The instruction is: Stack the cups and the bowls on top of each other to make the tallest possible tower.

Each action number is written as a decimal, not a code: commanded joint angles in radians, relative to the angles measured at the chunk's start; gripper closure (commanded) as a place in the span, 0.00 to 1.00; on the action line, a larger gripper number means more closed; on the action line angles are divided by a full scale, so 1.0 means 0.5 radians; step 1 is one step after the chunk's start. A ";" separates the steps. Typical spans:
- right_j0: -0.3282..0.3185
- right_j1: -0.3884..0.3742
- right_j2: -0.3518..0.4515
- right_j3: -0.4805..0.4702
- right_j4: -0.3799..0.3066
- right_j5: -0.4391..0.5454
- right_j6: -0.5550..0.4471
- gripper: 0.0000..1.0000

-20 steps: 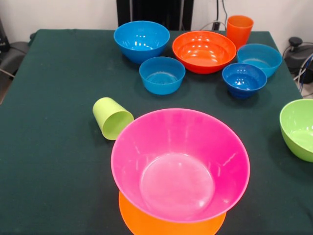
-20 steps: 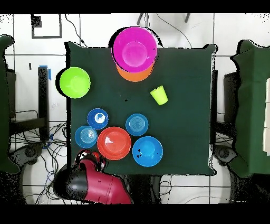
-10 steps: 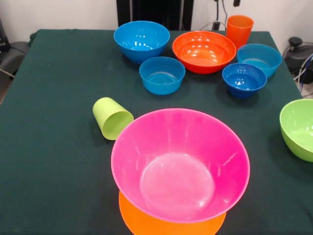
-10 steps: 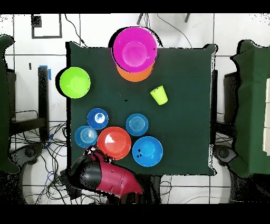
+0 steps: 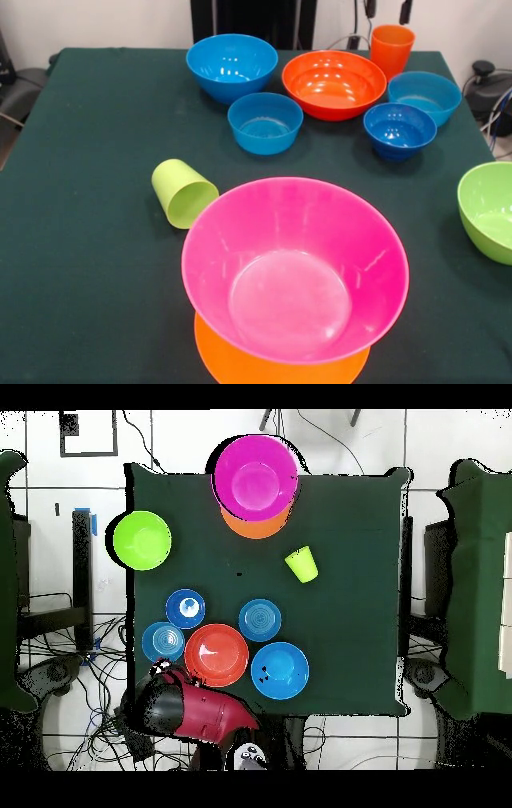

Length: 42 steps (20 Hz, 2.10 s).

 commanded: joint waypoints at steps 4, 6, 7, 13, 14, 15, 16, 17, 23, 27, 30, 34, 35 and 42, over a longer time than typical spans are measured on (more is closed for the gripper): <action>-0.065 0.174 0.416 0.161 -0.068 -0.232 0.408 0.00; -0.050 0.167 0.425 0.161 -0.053 -0.228 0.423 0.00; -0.043 0.163 0.424 0.161 -0.047 -0.222 0.424 0.00; -0.013 0.155 0.401 0.156 -0.031 -0.188 0.403 0.00; -0.012 0.156 0.395 0.154 -0.035 -0.182 0.392 0.00; -0.019 0.163 0.400 0.154 -0.044 -0.188 0.384 0.00; -0.030 0.175 0.410 0.157 -0.054 -0.201 0.379 0.00; -0.031 0.184 0.409 0.160 -0.062 -0.215 0.376 0.00; -0.007 0.212 0.412 0.206 -0.062 -0.262 0.423 0.00; -0.015 0.180 0.454 0.257 -0.062 -0.287 0.465 0.00; 0.046 0.194 0.427 0.260 -0.042 -0.316 0.499 0.00; 0.055 0.237 0.430 0.265 -0.061 -0.371 0.520 0.00; 0.060 0.230 0.430 0.269 -0.060 -0.366 0.525 0.00; 0.104 0.283 0.429 0.241 -0.064 -0.407 0.569 0.00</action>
